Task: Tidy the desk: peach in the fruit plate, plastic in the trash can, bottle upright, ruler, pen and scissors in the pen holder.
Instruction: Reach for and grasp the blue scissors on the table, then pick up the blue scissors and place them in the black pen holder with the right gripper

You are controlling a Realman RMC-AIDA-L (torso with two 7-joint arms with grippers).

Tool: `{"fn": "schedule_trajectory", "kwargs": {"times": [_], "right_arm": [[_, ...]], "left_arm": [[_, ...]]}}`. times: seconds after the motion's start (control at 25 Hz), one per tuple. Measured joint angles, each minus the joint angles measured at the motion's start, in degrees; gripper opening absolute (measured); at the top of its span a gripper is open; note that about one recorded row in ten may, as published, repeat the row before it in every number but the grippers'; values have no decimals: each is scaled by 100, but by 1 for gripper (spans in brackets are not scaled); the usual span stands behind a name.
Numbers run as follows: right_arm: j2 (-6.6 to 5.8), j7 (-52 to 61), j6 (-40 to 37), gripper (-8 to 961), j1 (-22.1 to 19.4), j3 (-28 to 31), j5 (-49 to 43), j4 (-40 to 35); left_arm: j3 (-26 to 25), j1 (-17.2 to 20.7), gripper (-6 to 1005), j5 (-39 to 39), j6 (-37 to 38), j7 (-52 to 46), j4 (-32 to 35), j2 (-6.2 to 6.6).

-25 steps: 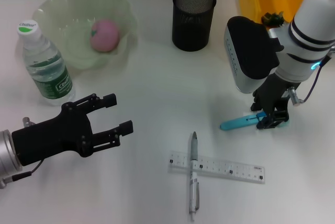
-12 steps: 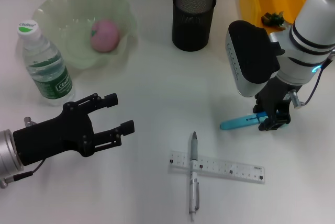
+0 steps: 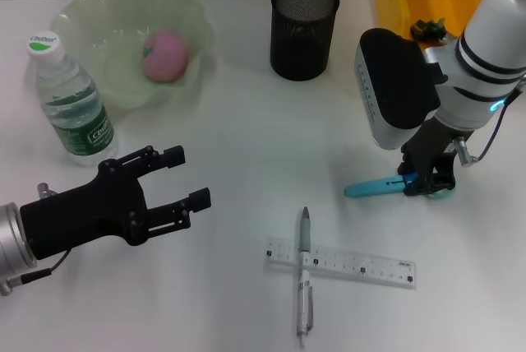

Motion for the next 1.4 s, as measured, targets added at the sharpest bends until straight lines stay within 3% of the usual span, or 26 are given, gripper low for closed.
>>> {"fn": "schedule_trajectory", "kwargs": {"times": [0.52,0.72,0.84,1.04,1.4], "right_arm": [[-50,7,-337,238,-315,190,365,-870],[-62,-97,-412,239,-665,559,779,-1358],[-61,-395,-396,239,-1077,1098,1484,-1635],[-60,-996,-322,239,-1589,1808,2518,-1586],[-60,-1910,-35,238,-2188,2251,4060,-789]], "left_arm": [[0,-18,805,-69,16,-9,-4,22],[0,-28,805,-142,20,-13,-4,26],[0,-27,805,-226,20,-21,-4,30],[0,-26,805,-343,68,-25,-4,51],[2,-128,805,-455,218,-161,-23,-9]]}}
